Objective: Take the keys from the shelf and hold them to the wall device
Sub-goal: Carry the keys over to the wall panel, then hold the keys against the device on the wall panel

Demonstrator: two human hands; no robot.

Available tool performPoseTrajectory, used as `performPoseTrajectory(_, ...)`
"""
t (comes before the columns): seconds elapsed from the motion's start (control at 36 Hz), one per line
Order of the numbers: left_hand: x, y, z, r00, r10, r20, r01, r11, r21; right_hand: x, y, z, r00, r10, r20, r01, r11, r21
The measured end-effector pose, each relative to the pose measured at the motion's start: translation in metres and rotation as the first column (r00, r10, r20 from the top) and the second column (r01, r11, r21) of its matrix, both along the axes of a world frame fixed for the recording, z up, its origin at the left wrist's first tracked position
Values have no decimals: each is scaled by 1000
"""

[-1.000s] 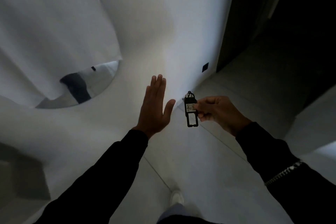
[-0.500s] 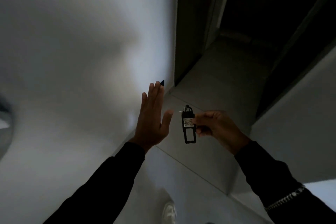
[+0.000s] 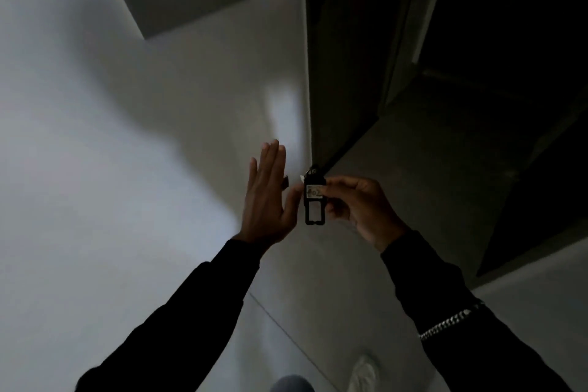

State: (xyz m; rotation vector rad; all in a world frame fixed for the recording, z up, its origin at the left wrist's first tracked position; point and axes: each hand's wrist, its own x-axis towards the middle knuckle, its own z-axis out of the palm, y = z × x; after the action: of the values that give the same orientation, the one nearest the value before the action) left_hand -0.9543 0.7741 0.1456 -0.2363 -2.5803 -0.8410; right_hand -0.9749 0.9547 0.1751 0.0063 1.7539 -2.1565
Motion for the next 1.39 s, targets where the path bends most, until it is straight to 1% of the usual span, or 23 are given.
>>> performPoseTrajectory(0.08,-44,1,17,996,75,-43,-73,997,35,-51,1,17,999,31,10,-31,999,-14)
performPoseTrajectory(0.17,-84,-3,27,986,134,-96,-130,990,46,-100,0,29,995,98,-12,-98,995,1)
performPoseTrajectory(0.36,-168,-28,24,957,245,-154,-239,969,55,-207,-20,35,970,233,-70,-231,972,36)
performPoseTrajectory(0.47,-218,-47,28,903,356,-242,-345,935,86,-263,-38,36,958,276,-82,-269,959,90)
performPoseTrajectory(0.56,-255,-60,55,849,424,-316,-409,905,116,-304,-49,50,943,320,-96,-303,940,156)
performPoseTrajectory(0.69,-310,-83,109,805,395,-442,-420,906,46,-373,-68,89,892,402,-205,-358,908,219)
performPoseTrajectory(0.78,-334,-96,136,772,406,-490,-457,890,19,-412,-82,110,834,482,-269,-437,874,210)
performPoseTrajectory(0.86,-351,-108,157,711,431,-555,-516,856,4,-448,-96,128,773,545,-325,-507,838,201)
performPoseTrajectory(0.94,-366,-119,177,653,445,-613,-592,805,-47,-479,-112,145,695,596,-402,-568,798,201)
performPoseTrajectory(1.08,-391,-142,209,570,495,-656,-717,689,-104,-516,-134,178,536,655,-533,-660,718,219)
performPoseTrajectory(1.17,-403,-157,217,504,488,-713,-806,562,-185,-532,-144,204,434,666,-607,-677,686,268)
performPoseTrajectory(1.25,-407,-174,214,446,465,-764,-864,446,-233,-540,-154,226,367,629,-685,-668,691,277)
performPoseTrajectory(1.31,-405,-184,211,406,451,-795,-898,358,-255,-543,-161,237,337,605,-722,-662,697,275)
performPoseTrajectory(1.39,-407,-193,207,332,441,-834,-939,242,-246,-547,-167,253,328,546,-771,-638,730,245)
